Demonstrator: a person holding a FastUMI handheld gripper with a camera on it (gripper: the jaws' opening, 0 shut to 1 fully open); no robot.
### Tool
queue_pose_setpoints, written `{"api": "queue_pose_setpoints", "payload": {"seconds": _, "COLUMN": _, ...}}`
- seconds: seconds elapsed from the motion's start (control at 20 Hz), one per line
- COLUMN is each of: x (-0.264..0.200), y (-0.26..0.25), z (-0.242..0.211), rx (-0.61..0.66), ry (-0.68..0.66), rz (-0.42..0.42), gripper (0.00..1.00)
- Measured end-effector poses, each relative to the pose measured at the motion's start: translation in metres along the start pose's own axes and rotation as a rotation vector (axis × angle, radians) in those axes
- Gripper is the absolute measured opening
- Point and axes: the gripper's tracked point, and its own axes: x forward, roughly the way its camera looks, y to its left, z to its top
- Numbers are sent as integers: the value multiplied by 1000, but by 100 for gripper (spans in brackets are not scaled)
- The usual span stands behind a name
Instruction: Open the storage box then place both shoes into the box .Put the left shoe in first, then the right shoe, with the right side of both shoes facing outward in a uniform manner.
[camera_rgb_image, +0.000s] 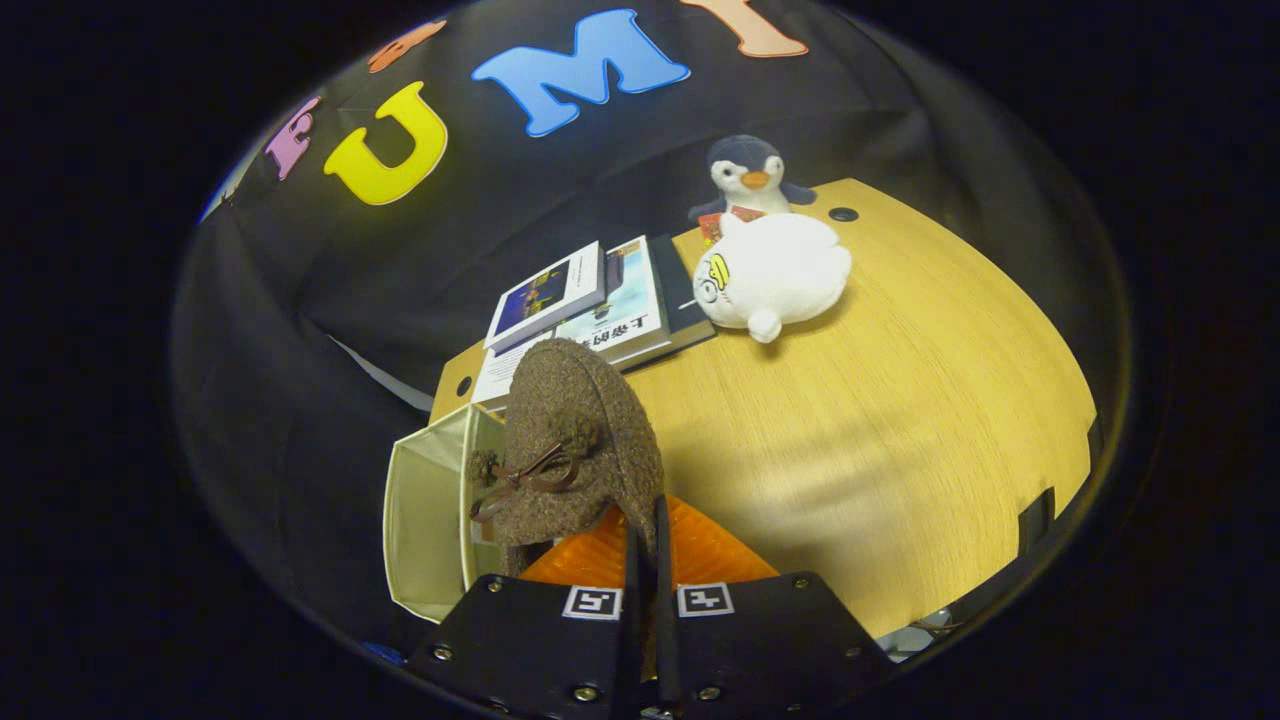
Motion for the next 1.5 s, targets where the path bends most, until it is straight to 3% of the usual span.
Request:
{"api": "queue_pose_setpoints", "payload": {"seconds": 0.7, "x": 22, "y": 149, "z": -22, "rx": -14, "ry": 22, "rz": 159, "gripper": 6}}
{"api": "queue_pose_setpoints", "payload": {"seconds": 1.3, "x": 72, "y": 164, "z": -82, "rx": -24, "ry": 71, "rz": 63, "gripper": 6}}
{"api": "queue_pose_setpoints", "payload": {"seconds": 1.4, "x": 66, "y": 174, "z": -80, "rx": -29, "ry": 42, "rz": 110, "gripper": 30}}
{"api": "queue_pose_setpoints", "payload": {"seconds": 1.45, "x": 59, "y": 181, "z": -77, "rx": -34, "ry": 26, "rz": 137, "gripper": 54}}
{"api": "queue_pose_setpoints", "payload": {"seconds": 1.5, "x": 54, "y": 186, "z": -71, "rx": -48, "ry": 8, "rz": 156, "gripper": 67}}
